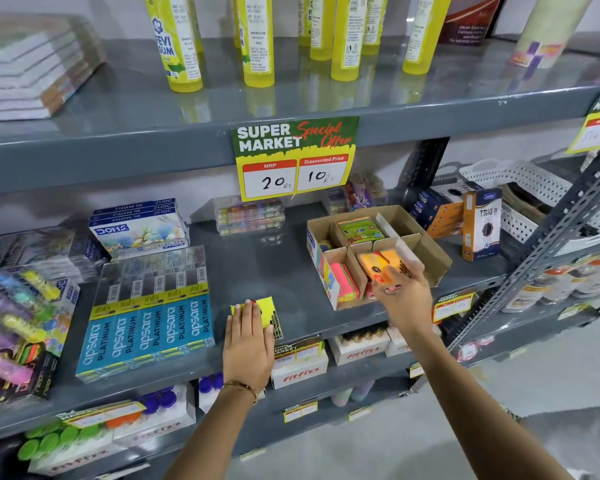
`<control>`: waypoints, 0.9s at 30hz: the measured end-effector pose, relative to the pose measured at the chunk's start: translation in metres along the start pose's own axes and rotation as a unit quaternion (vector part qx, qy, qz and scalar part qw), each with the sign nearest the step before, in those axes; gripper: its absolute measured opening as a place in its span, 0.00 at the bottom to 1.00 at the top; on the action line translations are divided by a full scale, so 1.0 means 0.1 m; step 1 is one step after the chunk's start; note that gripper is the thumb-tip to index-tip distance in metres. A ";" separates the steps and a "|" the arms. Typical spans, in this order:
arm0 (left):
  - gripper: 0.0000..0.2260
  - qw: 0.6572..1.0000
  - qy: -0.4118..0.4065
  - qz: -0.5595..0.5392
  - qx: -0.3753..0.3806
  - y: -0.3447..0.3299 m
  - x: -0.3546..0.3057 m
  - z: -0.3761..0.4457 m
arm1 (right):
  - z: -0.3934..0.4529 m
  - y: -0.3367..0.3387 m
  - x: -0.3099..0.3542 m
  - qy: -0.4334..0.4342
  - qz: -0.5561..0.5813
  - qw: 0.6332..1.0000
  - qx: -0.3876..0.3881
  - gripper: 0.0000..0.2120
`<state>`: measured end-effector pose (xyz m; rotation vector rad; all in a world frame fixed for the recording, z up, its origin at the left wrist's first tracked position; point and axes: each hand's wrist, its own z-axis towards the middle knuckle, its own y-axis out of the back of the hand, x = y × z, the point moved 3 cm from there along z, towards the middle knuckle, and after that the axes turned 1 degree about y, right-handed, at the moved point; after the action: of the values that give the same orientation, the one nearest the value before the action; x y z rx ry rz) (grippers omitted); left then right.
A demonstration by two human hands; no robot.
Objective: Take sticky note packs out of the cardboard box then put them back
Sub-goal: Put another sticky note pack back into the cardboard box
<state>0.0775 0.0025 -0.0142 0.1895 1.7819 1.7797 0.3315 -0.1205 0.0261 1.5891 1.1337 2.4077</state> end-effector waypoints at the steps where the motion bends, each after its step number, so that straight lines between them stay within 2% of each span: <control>1: 0.33 1.000 -0.001 0.001 -0.003 0.00 0.00 0.00 | 0.02 -0.04 -0.06 0.001 -0.029 0.999 0.013 0.25; 4: 0.33 1.000 -0.002 0.004 -0.006 0.00 0.00 0.00 | 0.08 -0.14 -0.14 0.043 -0.116 0.991 0.042 0.23; 9: 0.33 1.000 -0.007 0.009 -0.009 -0.01 0.00 0.00 | 0.12 -0.17 -0.13 0.090 -0.172 0.979 0.067 0.24; 15: 0.33 1.000 -0.009 0.004 -0.004 -0.02 0.00 0.01 | 0.16 -0.13 -0.16 0.089 -0.291 0.934 0.188 0.33; 18: 0.34 1.000 -0.012 0.002 0.001 -0.03 0.01 0.01 | 0.16 -0.08 -0.11 0.131 -0.303 0.929 0.168 0.30; 21: 0.34 1.000 -0.021 0.001 -0.004 -0.05 0.02 0.02 | 0.17 -0.05 -0.05 0.151 -0.271 0.942 0.123 0.20; 23: 0.31 1.000 -0.024 0.004 -0.001 -0.07 0.02 0.02 | 0.17 -0.06 -0.04 0.144 -0.287 0.938 0.135 0.16; 27: 0.25 0.999 -0.024 0.021 -0.008 -0.14 0.07 0.03 | 0.17 -0.06 -0.02 0.112 -0.291 0.938 0.151 0.16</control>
<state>0.0781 0.0072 -0.0293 0.2632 1.7423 1.8031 0.3441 -0.1079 0.0241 0.8440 1.7814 2.1087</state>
